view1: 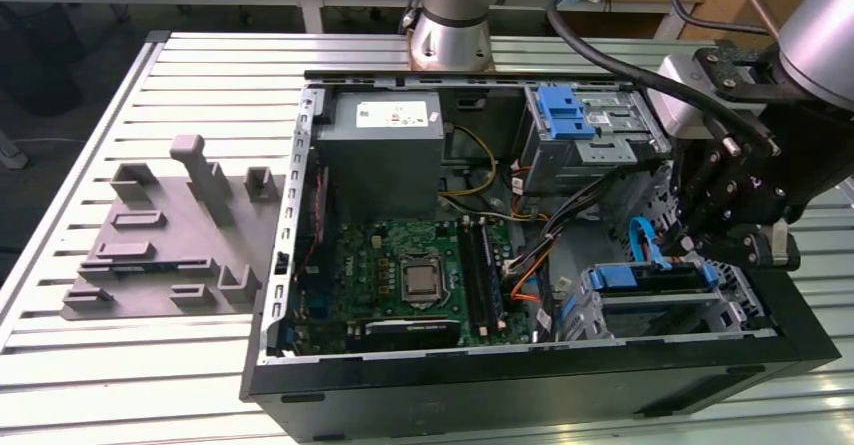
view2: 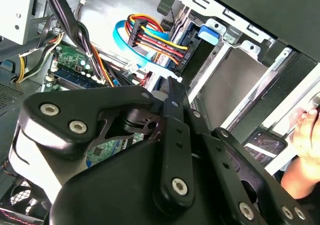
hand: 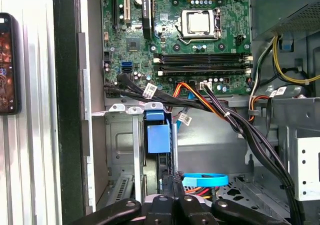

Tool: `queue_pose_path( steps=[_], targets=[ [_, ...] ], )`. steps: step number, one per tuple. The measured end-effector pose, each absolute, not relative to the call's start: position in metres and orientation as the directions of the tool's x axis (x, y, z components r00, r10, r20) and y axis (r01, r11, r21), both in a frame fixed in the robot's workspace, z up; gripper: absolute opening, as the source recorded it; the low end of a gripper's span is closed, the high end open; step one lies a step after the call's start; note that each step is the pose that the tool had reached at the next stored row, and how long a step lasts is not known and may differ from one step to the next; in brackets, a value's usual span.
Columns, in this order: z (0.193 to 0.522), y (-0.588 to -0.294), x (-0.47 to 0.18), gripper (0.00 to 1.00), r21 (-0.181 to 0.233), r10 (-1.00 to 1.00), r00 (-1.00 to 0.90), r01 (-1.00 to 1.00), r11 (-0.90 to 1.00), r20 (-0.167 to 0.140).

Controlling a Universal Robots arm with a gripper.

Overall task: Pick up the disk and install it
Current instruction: 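Insert the second disk wire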

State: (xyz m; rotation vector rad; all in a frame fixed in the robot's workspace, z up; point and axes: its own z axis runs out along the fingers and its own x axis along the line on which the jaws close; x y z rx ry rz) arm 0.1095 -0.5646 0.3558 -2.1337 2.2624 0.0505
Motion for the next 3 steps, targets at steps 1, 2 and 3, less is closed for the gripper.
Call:
queue_pose_path(
  steps=[1,2,3],
  targets=[
    [0.356,-0.5646,0.1095,0.11,0.002,-0.997,-0.059,-0.998,0.058,-0.045],
    [0.356,-0.5646,0.1096,0.11,0.002,-0.997,-0.058,-0.998,0.058,-0.045],
    [0.3561,-0.5646,0.1095,0.11,0.002,-0.997,-0.059,-0.998,0.058,-0.045]
  ],
)
